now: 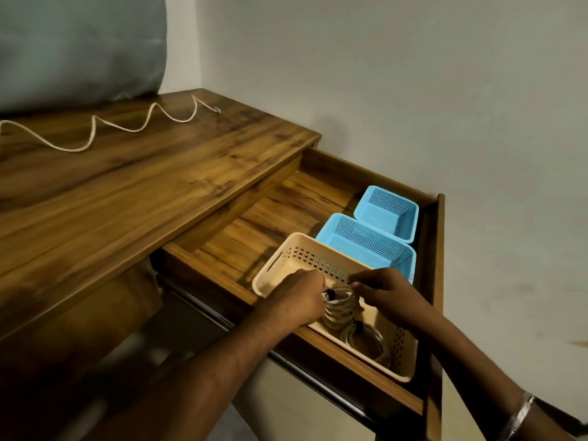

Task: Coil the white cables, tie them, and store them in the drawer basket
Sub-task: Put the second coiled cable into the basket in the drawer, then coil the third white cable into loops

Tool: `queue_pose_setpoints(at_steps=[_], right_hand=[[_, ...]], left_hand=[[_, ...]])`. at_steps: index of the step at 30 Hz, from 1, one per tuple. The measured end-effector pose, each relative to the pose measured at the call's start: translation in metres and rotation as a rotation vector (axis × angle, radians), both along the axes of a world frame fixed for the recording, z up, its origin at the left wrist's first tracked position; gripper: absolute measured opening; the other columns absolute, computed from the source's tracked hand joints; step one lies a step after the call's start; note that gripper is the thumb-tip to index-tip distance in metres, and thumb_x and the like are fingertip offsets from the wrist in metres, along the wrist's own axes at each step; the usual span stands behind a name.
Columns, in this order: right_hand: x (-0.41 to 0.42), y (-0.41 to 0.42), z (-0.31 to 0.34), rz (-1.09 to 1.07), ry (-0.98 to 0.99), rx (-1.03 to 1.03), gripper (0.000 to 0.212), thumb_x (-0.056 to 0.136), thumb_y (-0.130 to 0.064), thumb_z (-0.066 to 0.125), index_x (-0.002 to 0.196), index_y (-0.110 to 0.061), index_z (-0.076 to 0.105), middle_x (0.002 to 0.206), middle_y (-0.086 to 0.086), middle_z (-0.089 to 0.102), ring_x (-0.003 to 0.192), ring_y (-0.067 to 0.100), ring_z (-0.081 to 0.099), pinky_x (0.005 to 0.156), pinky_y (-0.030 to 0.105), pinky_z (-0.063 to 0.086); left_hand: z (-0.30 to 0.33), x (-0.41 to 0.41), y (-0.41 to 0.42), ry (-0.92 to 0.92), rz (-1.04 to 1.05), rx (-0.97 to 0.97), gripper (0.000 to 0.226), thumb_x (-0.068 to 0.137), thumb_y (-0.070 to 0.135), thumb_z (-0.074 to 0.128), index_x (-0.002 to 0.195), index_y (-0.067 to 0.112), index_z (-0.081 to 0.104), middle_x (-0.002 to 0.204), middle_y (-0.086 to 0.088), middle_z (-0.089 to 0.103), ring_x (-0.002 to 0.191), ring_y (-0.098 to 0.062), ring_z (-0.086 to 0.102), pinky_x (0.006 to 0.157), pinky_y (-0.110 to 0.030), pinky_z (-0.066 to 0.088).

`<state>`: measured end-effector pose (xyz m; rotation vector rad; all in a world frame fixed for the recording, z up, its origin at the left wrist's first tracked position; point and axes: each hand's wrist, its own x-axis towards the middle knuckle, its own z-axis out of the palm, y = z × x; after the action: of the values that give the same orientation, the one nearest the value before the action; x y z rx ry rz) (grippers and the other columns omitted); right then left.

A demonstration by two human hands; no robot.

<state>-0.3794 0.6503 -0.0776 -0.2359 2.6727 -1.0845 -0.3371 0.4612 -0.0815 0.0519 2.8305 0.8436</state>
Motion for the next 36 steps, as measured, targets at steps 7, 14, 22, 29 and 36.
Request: queue_pose_setpoints(at_steps=[7, 14, 22, 29, 36], right_hand=[[0.006, -0.057, 0.050, 0.131, 0.199, -0.054, 0.033, 0.095, -0.024, 0.075, 0.127, -0.021, 0.074, 0.118, -0.008, 0.076, 0.107, 0.001, 0.069, 0.100, 0.034, 0.056], [0.031, -0.227, 0.100, 0.419, 0.358, -0.195, 0.031, 0.097, -0.023, 0.071, 0.128, -0.020, 0.070, 0.117, -0.008, 0.073, 0.100, -0.004, 0.065, 0.080, 0.011, 0.050], [0.106, -0.470, 0.134, 0.735, 0.387, -0.521, 0.034, 0.095, -0.006, 0.072, 0.129, -0.007, 0.070, 0.116, 0.006, 0.077, 0.101, 0.012, 0.072, 0.084, 0.014, 0.056], [0.156, -0.616, 0.099, 0.859, 0.458, -0.464, 0.045, 0.090, -0.016, 0.073, 0.134, -0.019, 0.065, 0.121, 0.005, 0.074, 0.109, 0.026, 0.071, 0.100, 0.045, 0.055], [0.156, -0.668, 0.025, 0.882, 0.694, -0.034, 0.059, 0.102, -0.038, 0.053, 0.156, -0.022, 0.036, 0.148, 0.008, 0.057, 0.134, 0.033, 0.053, 0.107, 0.047, 0.039]], left_hand=[[0.027, 0.014, -0.041, 0.282, 0.162, 0.181, 0.038, 0.094, 0.024, 0.067, 0.131, 0.025, 0.061, 0.124, 0.002, 0.067, 0.108, -0.011, 0.064, 0.087, -0.029, 0.057], [0.075, 0.049, -0.186, 0.634, 0.489, 0.206, 0.022, 0.086, 0.027, 0.069, 0.107, 0.030, 0.072, 0.101, 0.008, 0.075, 0.091, -0.012, 0.071, 0.079, -0.035, 0.060], [0.117, 0.171, -0.364, 0.868, 0.899, 0.055, 0.023, 0.084, 0.016, 0.063, 0.103, 0.022, 0.073, 0.093, 0.002, 0.077, 0.083, -0.013, 0.073, 0.075, -0.032, 0.060], [0.056, 0.253, -0.474, 0.864, 1.268, -0.134, 0.037, 0.090, 0.020, 0.060, 0.127, 0.015, 0.064, 0.119, -0.009, 0.070, 0.109, -0.030, 0.065, 0.094, -0.035, 0.049], [0.027, 0.251, -0.523, 0.707, 1.198, -0.040, 0.037, 0.099, 0.016, 0.055, 0.136, 0.015, 0.059, 0.132, -0.008, 0.065, 0.120, -0.027, 0.060, 0.095, -0.030, 0.044]])
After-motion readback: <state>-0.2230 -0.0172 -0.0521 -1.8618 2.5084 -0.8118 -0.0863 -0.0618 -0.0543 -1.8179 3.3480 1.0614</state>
